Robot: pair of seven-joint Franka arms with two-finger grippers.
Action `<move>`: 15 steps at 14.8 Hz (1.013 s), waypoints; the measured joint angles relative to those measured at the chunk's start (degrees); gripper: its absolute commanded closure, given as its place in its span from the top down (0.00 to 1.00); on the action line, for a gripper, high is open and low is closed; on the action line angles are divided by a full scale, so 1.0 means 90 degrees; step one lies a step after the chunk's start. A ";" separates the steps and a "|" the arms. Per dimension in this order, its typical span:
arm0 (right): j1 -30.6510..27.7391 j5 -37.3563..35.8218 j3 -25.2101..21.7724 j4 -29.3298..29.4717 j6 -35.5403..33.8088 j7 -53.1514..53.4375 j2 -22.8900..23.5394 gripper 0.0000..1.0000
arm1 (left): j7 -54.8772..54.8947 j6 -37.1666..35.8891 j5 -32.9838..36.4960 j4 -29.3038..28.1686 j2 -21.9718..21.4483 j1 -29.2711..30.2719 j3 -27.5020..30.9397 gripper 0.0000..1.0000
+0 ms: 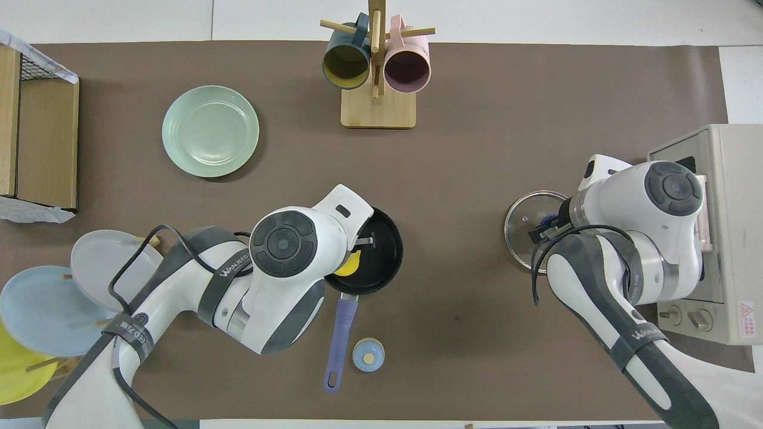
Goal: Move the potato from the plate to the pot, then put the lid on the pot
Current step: 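Carry the potato over the black pot and release it inside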
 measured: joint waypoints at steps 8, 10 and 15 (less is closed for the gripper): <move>0.0029 0.0004 0.0359 0.0463 -0.0441 0.0459 0.0005 0.00 | -0.0784 0.0600 0.0532 -0.0038 0.0558 -0.0326 0.0009 0.00; 0.0028 0.0004 0.0364 0.0522 -0.0469 0.0460 0.0018 0.00 | -0.0782 0.0601 0.0537 -0.0037 0.0558 -0.0327 0.0010 0.18; 0.0029 0.0004 0.0383 0.0587 -0.0475 0.0460 0.0061 0.00 | -0.0514 0.0492 0.0557 0.0144 0.0555 -0.0282 0.0072 1.00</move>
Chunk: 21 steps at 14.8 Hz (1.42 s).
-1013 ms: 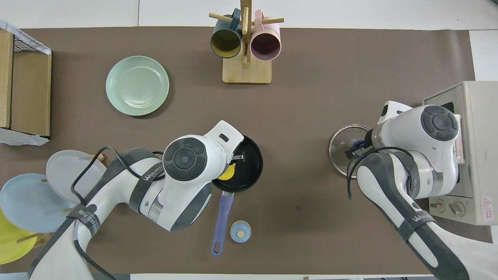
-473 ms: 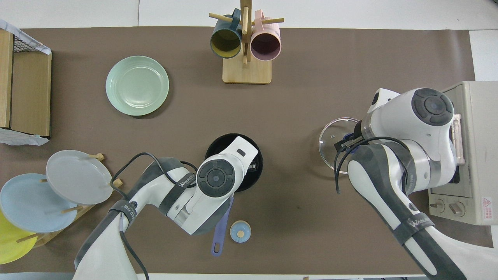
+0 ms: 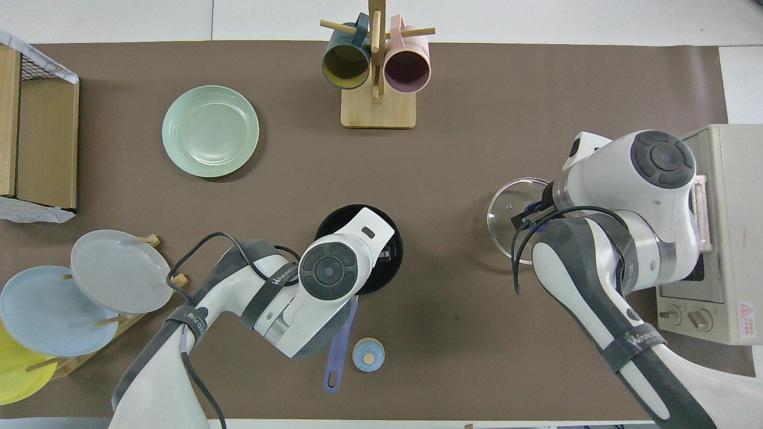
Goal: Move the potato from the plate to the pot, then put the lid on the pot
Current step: 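Carry the potato over the black pot and release it inside, then withdraw the left gripper while the right gripper lifts the glass lid, then lower the glass lid onto the black pot with the right gripper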
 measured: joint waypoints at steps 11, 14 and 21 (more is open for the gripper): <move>0.0072 0.0001 0.1214 0.1080 -0.1177 0.2561 0.0040 0.00 | 0.2019 -0.4297 -0.0700 0.3014 -0.0727 0.2233 0.0098 1.00; 0.0316 -0.0135 0.1900 0.1504 -0.1388 0.4205 0.0117 0.00 | 0.3246 -0.4920 -0.0711 0.3389 -0.0968 0.3204 0.0149 1.00; 0.0613 -0.0374 0.2789 0.1607 -0.0786 0.6382 0.0353 0.00 | 0.5428 -0.5506 -0.0587 0.3349 -0.1226 0.4425 0.0164 1.00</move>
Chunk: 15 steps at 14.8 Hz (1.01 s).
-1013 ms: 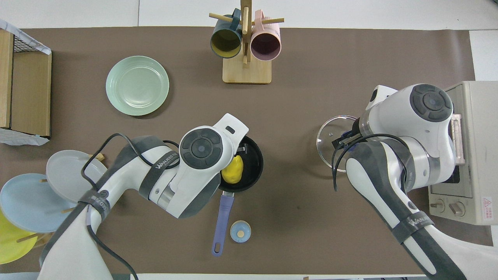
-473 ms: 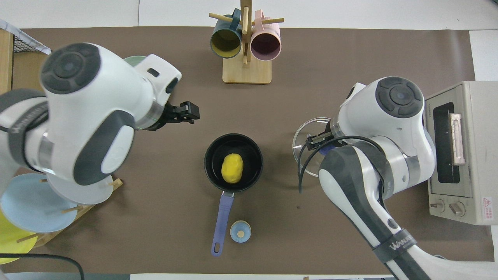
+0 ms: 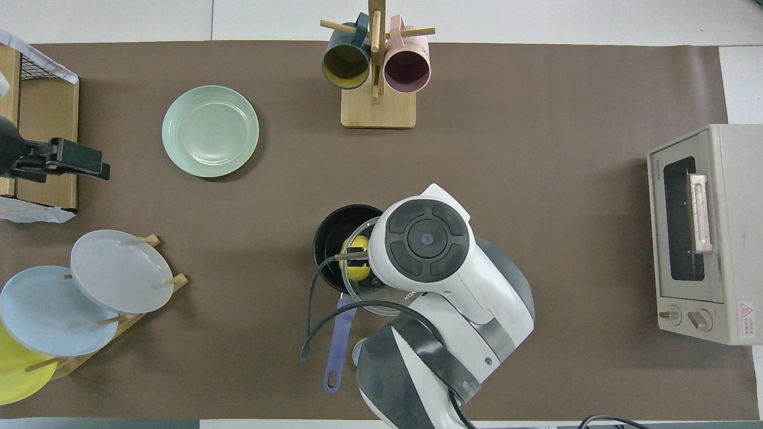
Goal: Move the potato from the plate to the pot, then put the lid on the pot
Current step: 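Lower the glass lid onto the black pot with the right gripper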
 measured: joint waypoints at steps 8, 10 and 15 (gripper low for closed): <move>0.0452 -0.0548 0.0023 -0.0004 0.0320 0.0387 0.0409 0.00 | 0.0016 -0.0041 0.0387 -0.0229 -0.0204 -0.0030 -0.0129 1.00; 0.0458 -0.0556 0.0023 -0.0004 0.0342 0.0387 0.0452 0.00 | 0.0016 -0.0043 0.0502 -0.0092 -0.0251 -0.0029 -0.0122 1.00; 0.0450 -0.0967 0.0023 -0.0017 0.0592 0.0387 0.0513 0.00 | 0.0026 -0.0156 0.0531 -0.0114 -0.0304 -0.0029 -0.0116 1.00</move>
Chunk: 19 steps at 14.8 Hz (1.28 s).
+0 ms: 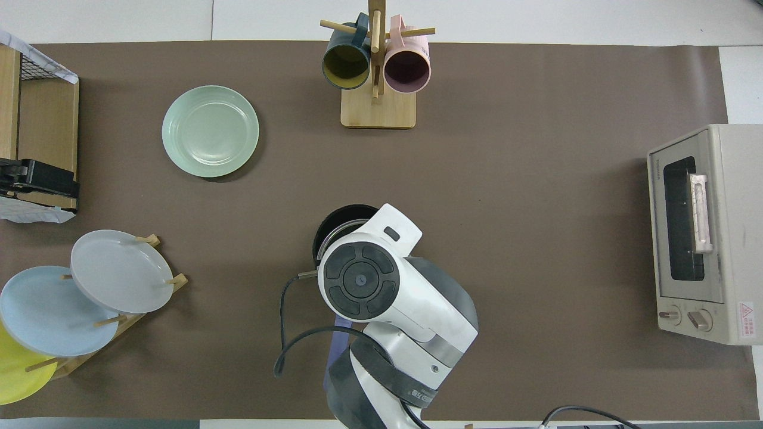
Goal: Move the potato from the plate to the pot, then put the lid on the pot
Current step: 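Lower the glass lid onto the black pot with the right gripper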
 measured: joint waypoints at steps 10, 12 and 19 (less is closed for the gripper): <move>-0.0006 -0.0324 -0.0001 0.0264 0.0185 0.0000 0.0481 0.00 | -0.0286 -0.0003 0.0000 -0.0018 0.0000 0.0003 0.0026 1.00; -0.0009 -0.0324 -0.0001 0.0334 0.0185 0.0000 0.0517 0.00 | -0.0321 -0.0004 0.0000 -0.0018 0.0000 0.0005 0.0026 1.00; -0.0015 -0.0328 -0.0004 0.0405 0.0211 0.0000 0.0644 0.00 | -0.0620 -0.0002 -0.0023 -0.0018 0.0000 0.0005 -0.0049 1.00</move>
